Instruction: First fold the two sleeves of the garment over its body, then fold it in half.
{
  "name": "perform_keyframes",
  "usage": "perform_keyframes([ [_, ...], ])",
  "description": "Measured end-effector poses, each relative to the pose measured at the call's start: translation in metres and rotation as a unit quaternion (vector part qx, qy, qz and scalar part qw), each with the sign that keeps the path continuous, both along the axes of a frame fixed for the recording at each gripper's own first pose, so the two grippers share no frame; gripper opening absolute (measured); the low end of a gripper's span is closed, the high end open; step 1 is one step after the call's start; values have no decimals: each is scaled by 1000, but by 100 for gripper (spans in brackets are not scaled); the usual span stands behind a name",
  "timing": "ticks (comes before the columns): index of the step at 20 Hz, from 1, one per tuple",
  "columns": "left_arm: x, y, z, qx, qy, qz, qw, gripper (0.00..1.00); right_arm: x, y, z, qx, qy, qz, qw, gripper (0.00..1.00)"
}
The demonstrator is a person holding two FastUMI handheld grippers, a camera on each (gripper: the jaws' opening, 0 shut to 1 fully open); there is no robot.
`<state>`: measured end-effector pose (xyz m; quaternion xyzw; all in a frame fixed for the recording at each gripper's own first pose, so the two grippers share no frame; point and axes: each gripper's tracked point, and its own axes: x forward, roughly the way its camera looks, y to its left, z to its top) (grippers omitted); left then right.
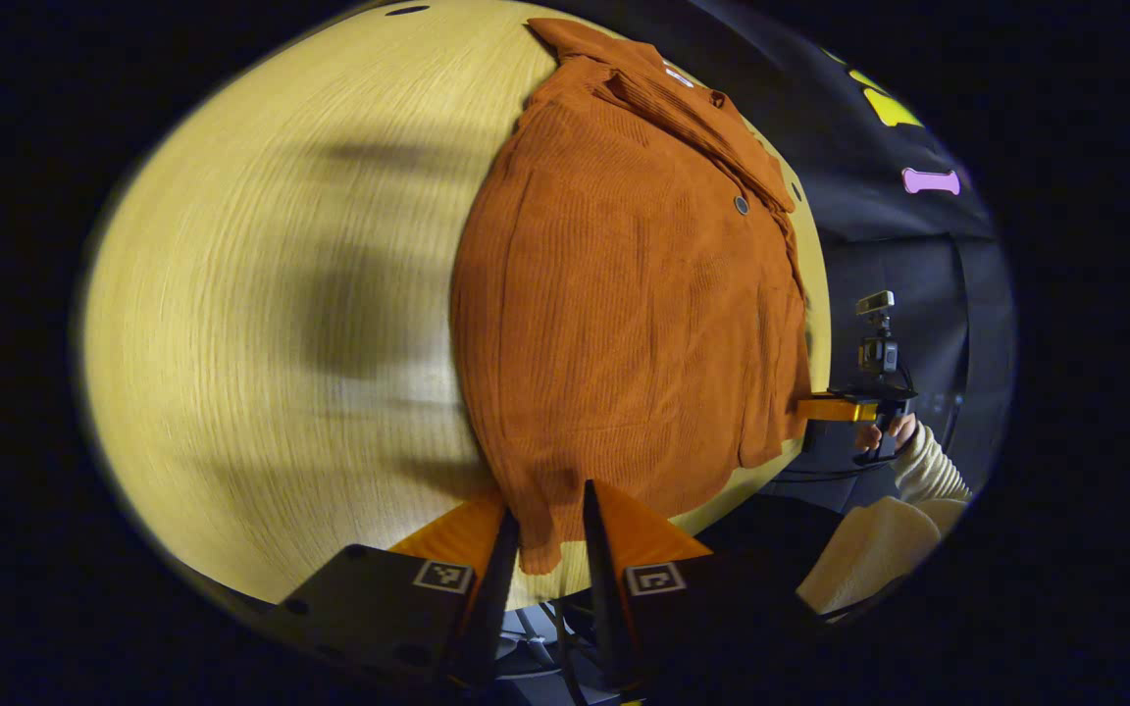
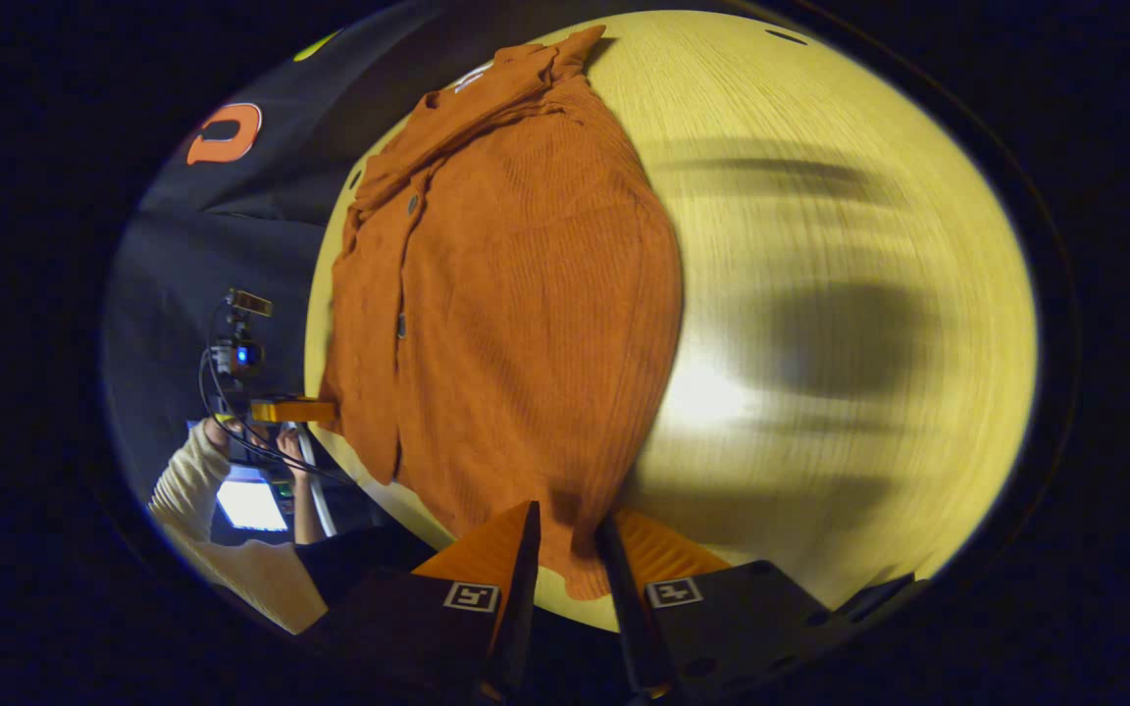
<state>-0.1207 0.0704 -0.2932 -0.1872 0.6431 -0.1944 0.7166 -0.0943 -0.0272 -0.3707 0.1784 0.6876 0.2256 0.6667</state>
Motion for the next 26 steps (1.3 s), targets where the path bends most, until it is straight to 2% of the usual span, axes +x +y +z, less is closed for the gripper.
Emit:
perform_keyframes([
  [1,-2,0,-1,2,0,-4,1000,34,1,0,1,2,2,0,1000,41],
  [4,-8,-5,-4,15,6,-12,1000,26,0,8,5,19,-1,7,1000,41],
  [5,-8,-5,-5,24,2,-17,1000,21,-1,11,6,25,-1,12,1000,34],
  [7,-9,-5,-8,36,-6,-28,999,14,6,1,-15,-14,-20,20,1000,34],
  [8,-9,-1,-4,36,-10,-29,999,13,10,8,-30,-18,-20,7,1000,14],
  [9,-9,-2,-2,37,-14,-29,999,12,12,6,-14,-9,-13,1,1000,8],
  [12,-12,0,3,43,-17,-29,998,8,11,4,-11,-3,-7,-12,1000,10],
  [13,-11,1,5,46,-19,-30,998,6,9,2,-10,-4,-5,-18,1000,3],
  [14,-12,1,5,50,-20,-31,998,5,8,2,-11,-6,-4,-19,1000,3],
  [18,-4,-11,12,47,-18,-21,999,3,2,-1,-3,-11,-15,-1,1000,3],
  [23,6,-24,40,49,-65,-43,996,3,15,12,52,39,-42,-11,998,3],
  [25,15,-27,57,49,-92,-53,993,3,36,16,81,61,-68,-23,996,3],
  [26,17,-27,50,56,-107,-58,991,3,48,19,97,71,-80,-30,994,3],
])
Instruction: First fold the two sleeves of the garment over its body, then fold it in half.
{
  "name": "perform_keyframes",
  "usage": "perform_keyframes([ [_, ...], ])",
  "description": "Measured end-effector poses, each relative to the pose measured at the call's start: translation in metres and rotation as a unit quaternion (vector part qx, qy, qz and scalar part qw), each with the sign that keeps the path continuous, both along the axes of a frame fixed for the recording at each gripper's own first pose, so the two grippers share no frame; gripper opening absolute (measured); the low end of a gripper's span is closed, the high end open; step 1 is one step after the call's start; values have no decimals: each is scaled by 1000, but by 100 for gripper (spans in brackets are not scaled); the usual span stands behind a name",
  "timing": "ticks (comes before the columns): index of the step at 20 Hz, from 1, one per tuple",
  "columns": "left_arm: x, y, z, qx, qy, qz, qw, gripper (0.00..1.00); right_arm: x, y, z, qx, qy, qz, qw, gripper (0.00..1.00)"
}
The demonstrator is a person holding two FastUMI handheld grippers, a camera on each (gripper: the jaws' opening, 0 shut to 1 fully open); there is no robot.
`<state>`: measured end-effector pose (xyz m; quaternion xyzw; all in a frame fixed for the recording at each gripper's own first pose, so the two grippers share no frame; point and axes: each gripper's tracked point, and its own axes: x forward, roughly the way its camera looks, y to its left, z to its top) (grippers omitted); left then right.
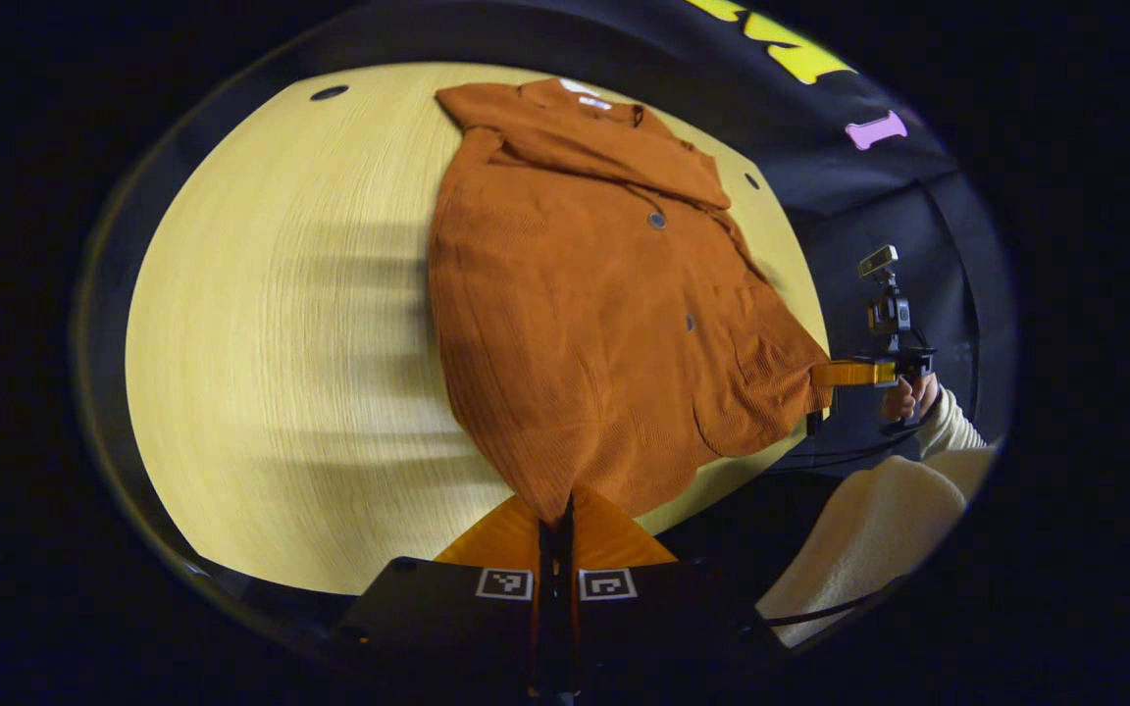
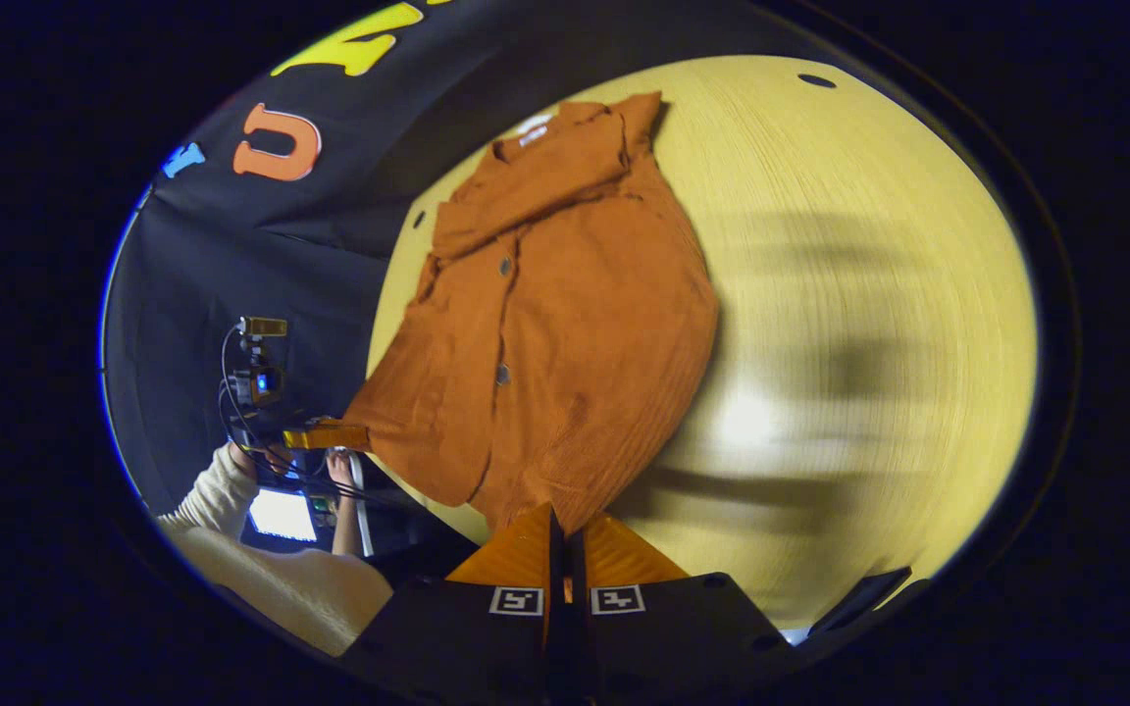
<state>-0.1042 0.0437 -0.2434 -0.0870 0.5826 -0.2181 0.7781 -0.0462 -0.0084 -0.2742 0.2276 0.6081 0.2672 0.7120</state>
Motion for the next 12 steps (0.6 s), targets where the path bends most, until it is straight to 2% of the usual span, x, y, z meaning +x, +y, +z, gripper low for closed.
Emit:
perform_keyframes([
  [3,22,-2,12,23,-45,-17,999,3,36,4,38,21,-44,-7,999,3],
  [6,65,0,54,39,-98,-32,994,3,72,10,67,30,-83,-11,996,3],
  [8,92,-1,83,25,-135,-30,990,3,98,13,85,31,-105,-16,994,3],
  [12,150,7,143,-19,-200,2,980,3,160,16,116,28,-144,-42,988,3],
])
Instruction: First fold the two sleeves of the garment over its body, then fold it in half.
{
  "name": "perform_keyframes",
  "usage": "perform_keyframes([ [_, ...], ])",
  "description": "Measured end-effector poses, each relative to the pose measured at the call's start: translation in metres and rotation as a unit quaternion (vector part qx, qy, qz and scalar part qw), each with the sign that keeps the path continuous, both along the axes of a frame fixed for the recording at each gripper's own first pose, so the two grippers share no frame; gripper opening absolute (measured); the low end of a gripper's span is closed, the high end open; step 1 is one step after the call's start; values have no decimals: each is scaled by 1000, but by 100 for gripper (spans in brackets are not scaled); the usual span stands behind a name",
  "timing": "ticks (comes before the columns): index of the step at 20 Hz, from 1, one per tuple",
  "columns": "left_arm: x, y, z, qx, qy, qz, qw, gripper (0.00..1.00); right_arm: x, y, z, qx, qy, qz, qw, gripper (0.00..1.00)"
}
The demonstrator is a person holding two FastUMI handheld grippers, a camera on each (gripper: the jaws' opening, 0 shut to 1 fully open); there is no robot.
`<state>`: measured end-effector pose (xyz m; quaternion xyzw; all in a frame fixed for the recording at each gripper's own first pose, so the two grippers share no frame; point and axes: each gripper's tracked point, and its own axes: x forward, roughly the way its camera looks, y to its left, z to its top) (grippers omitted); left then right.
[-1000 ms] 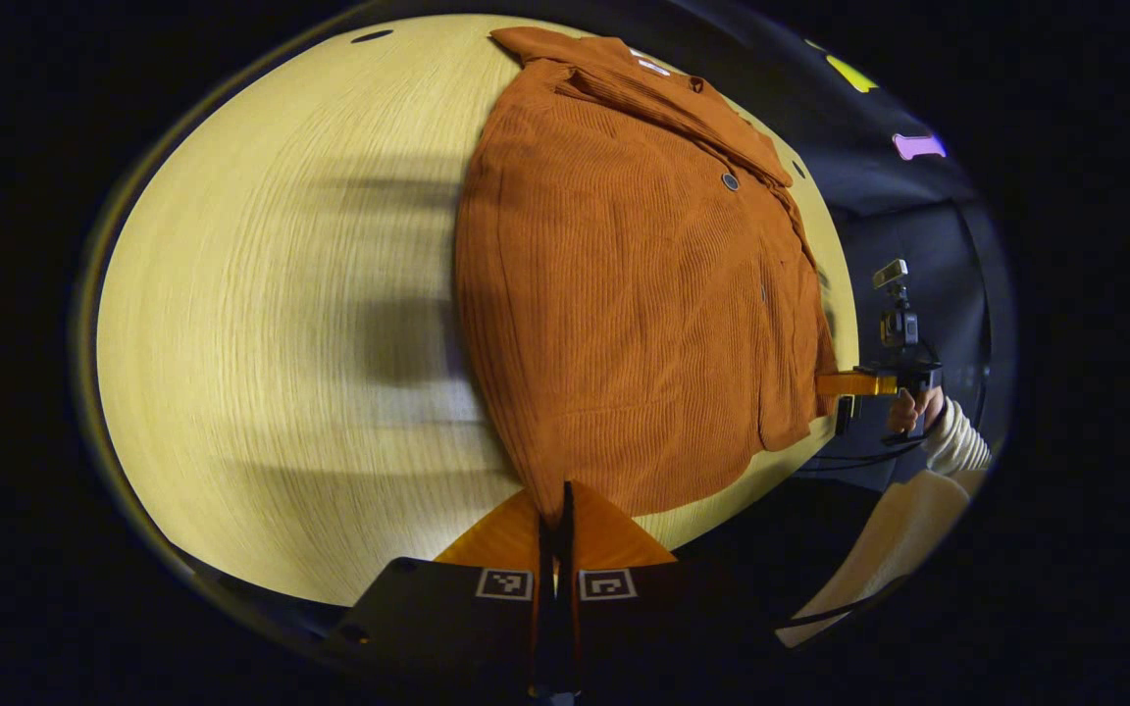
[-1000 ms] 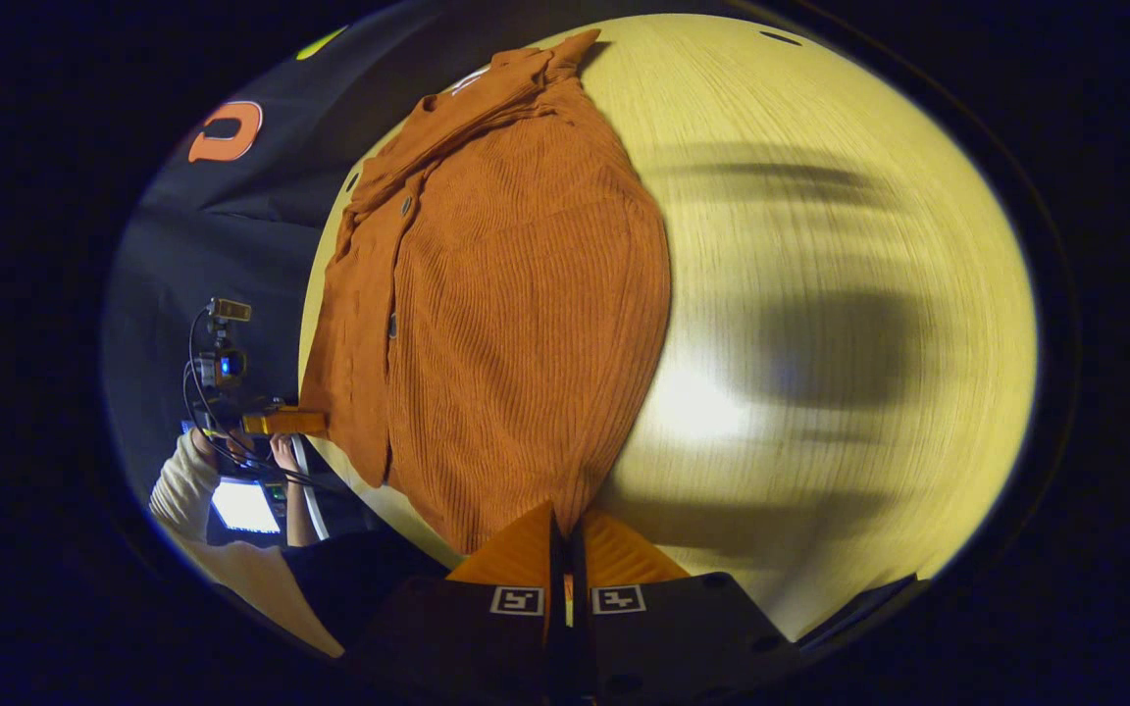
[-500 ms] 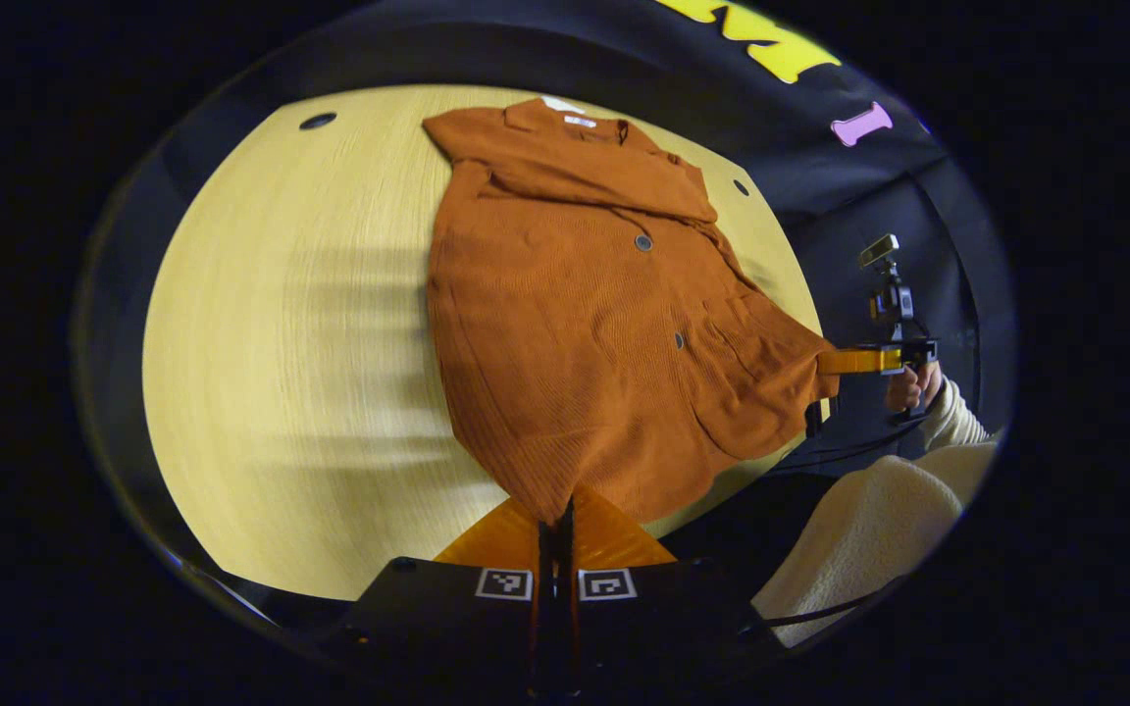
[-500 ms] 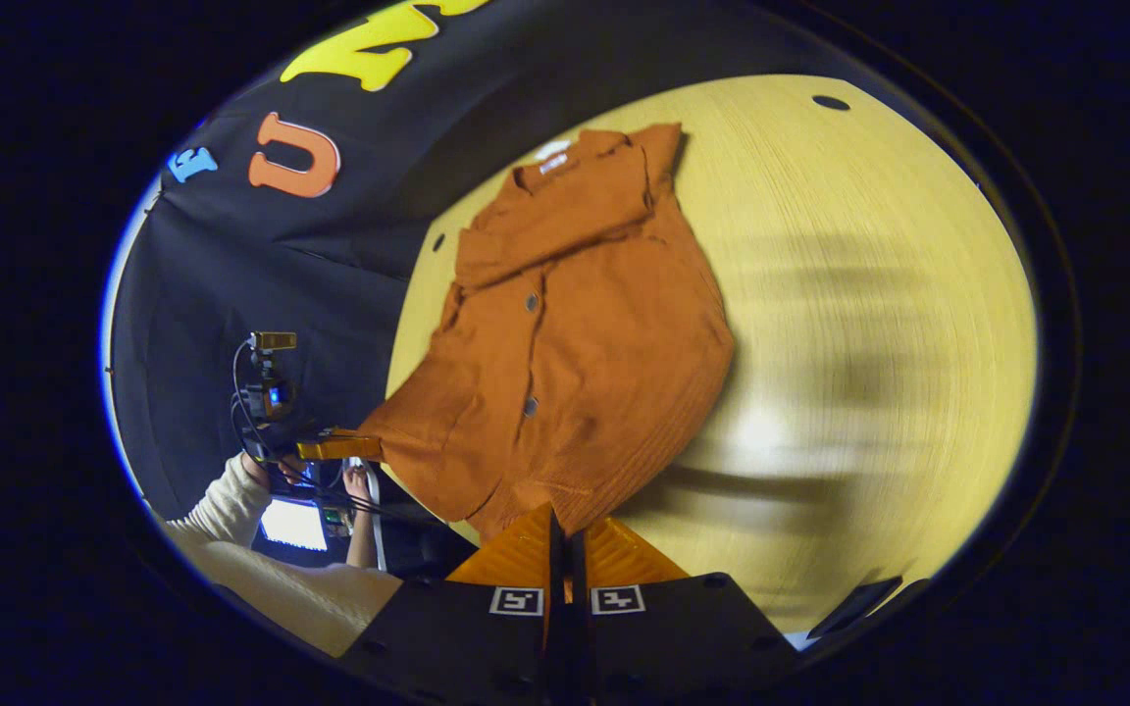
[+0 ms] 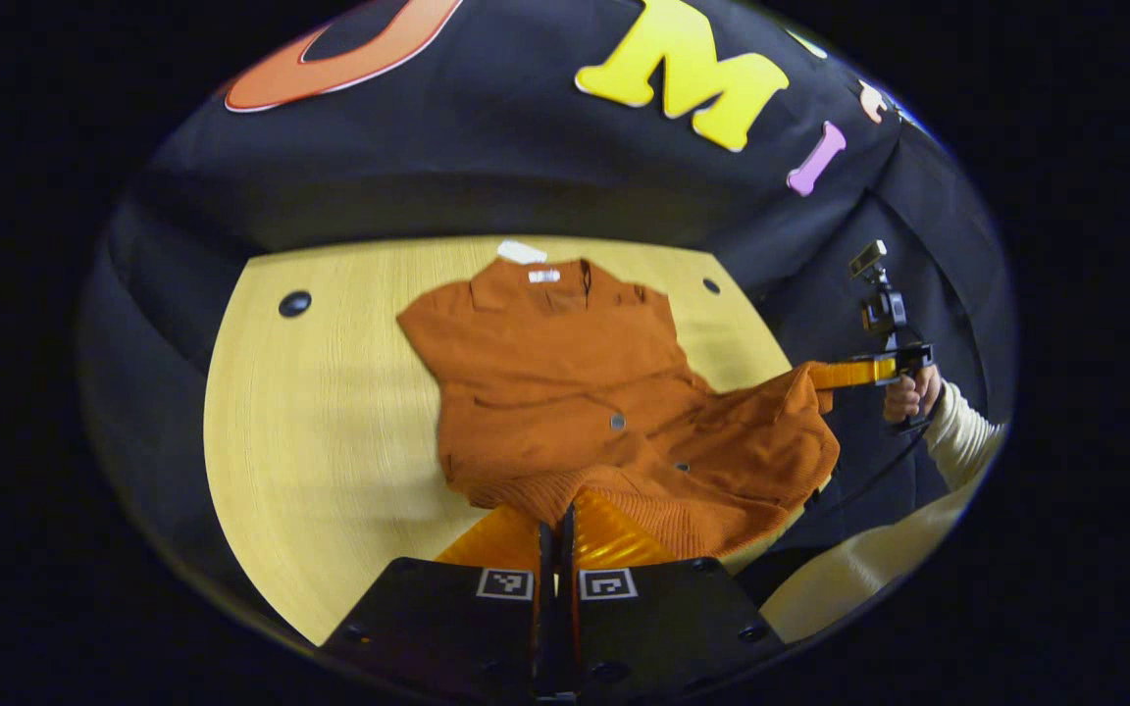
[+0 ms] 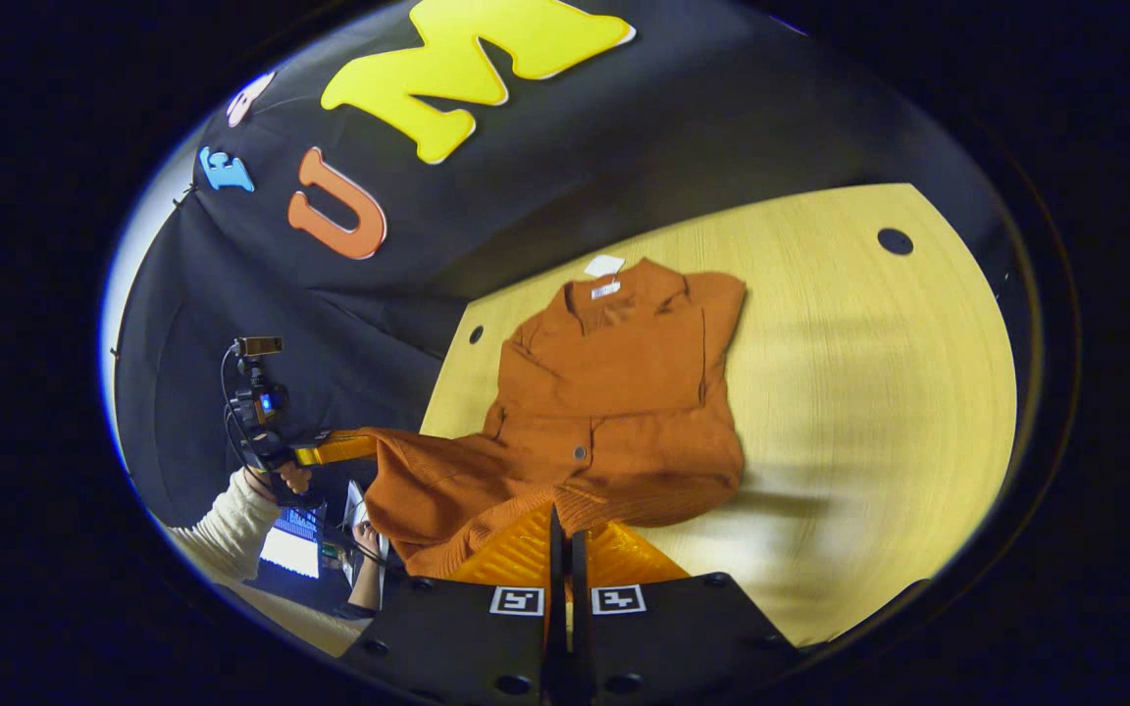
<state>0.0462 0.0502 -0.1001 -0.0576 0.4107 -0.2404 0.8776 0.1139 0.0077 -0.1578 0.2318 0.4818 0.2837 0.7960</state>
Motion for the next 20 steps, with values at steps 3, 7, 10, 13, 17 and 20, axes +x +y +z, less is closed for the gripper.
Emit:
perform_keyframes([
  [3,41,4,22,-45,-21,20,999,3,56,7,19,8,-23,-33,999,3],
  [7,109,-2,16,-102,-39,64,992,3,122,23,22,40,-23,-97,994,3],
  [10,151,11,-4,-156,-28,113,981,3,161,28,4,55,-9,-136,989,3],
  [13,191,20,-33,-228,-8,179,957,3,202,25,-26,80,18,-194,978,3],
  [17,239,38,-98,-302,43,273,912,3,252,12,-90,103,67,-279,952,3],
  [20,252,32,-128,-359,68,329,871,3,273,6,-134,119,108,-333,929,3],
])
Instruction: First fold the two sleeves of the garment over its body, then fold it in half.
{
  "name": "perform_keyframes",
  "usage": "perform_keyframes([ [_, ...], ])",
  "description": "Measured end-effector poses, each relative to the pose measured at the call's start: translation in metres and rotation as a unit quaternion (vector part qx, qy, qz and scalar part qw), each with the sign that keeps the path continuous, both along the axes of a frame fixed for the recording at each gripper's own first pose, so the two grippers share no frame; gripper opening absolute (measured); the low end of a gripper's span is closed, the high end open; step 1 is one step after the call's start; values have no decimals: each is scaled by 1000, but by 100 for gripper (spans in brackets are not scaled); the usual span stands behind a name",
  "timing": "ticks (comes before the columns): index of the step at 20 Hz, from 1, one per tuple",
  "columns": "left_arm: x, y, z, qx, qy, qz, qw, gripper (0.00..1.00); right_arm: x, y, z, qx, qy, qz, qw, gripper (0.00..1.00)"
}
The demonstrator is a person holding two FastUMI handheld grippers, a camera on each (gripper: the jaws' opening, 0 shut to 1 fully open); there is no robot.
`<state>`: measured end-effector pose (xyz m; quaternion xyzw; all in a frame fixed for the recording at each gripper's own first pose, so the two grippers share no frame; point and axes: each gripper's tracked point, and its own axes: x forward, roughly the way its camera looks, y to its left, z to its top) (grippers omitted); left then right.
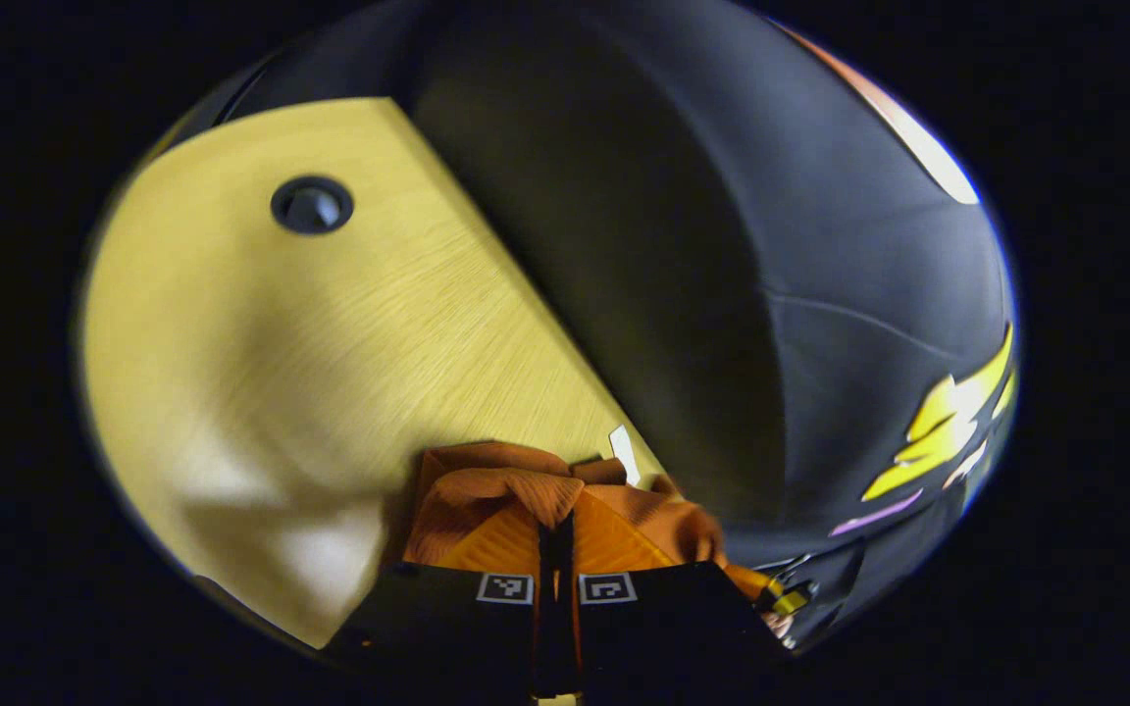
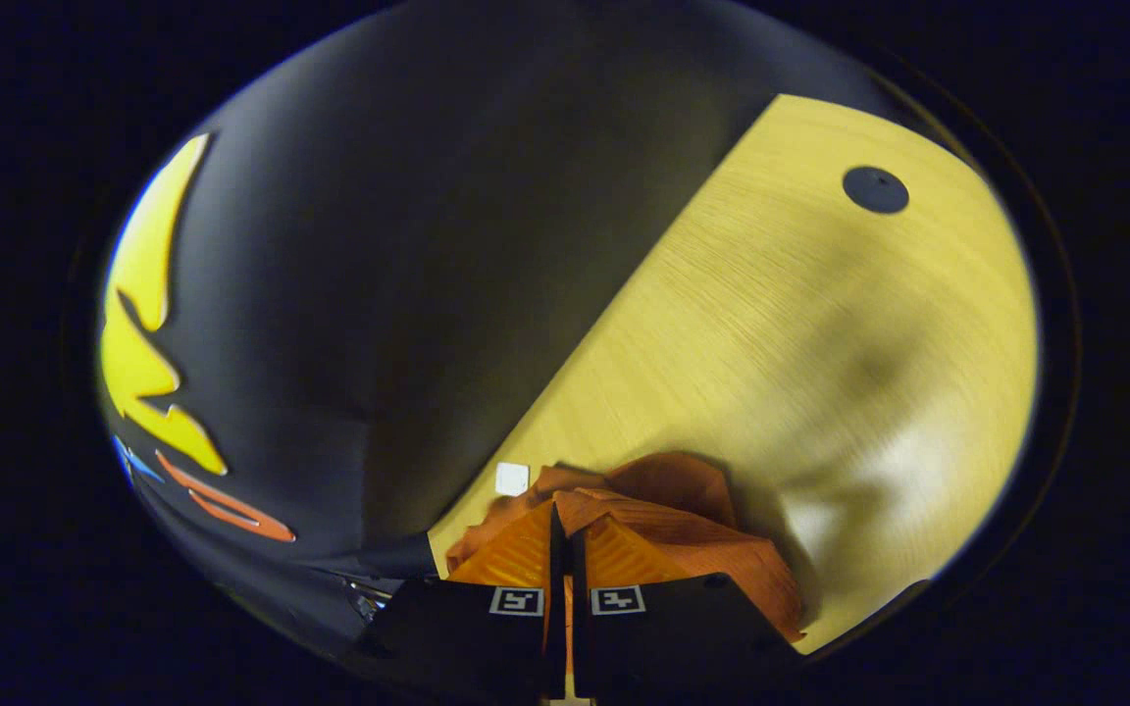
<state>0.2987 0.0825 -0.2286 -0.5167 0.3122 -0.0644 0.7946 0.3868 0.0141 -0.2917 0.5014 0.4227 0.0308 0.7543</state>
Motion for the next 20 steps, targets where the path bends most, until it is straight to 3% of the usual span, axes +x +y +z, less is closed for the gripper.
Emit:
perform_keyframes([
  [5,-13,13,4,-71,-4,95,993,4,10,-8,-23,30,24,-50,998,4],
  [6,-5,16,-6,-76,-2,101,992,12,10,-7,-20,40,19,-48,998,4],
  [7,-5,8,1,-83,-5,105,991,5,12,-10,-18,47,13,-49,998,4],
  [11,-6,1,7,-100,-18,107,989,10,16,-5,-13,62,7,-50,997,6],
  [12,-4,1,11,-111,-23,110,987,11,16,-6,-9,74,4,-55,996,0],
  [13,-4,1,15,-120,-27,110,986,2,20,-5,-7,83,4,-61,995,11],
  [14,-5,1,16,-124,-27,111,986,5,24,-7,-2,100,-3,-70,993,12],
  [15,-4,-1,18,-129,-30,110,985,24,27,-6,3,114,-7,-77,990,14],
  [16,-1,-3,20,-134,-31,109,984,33,29,-6,8,120,-9,-80,990,27],
  [17,-1,-2,22,-140,-33,111,983,58,31,-7,13,122,-16,-79,989,35],
  [19,3,0,27,-155,-37,121,980,71,31,-2,26,131,-36,-74,988,41],
  [20,6,0,32,-161,-44,123,978,65,33,-2,33,135,-43,-72,987,46],
])
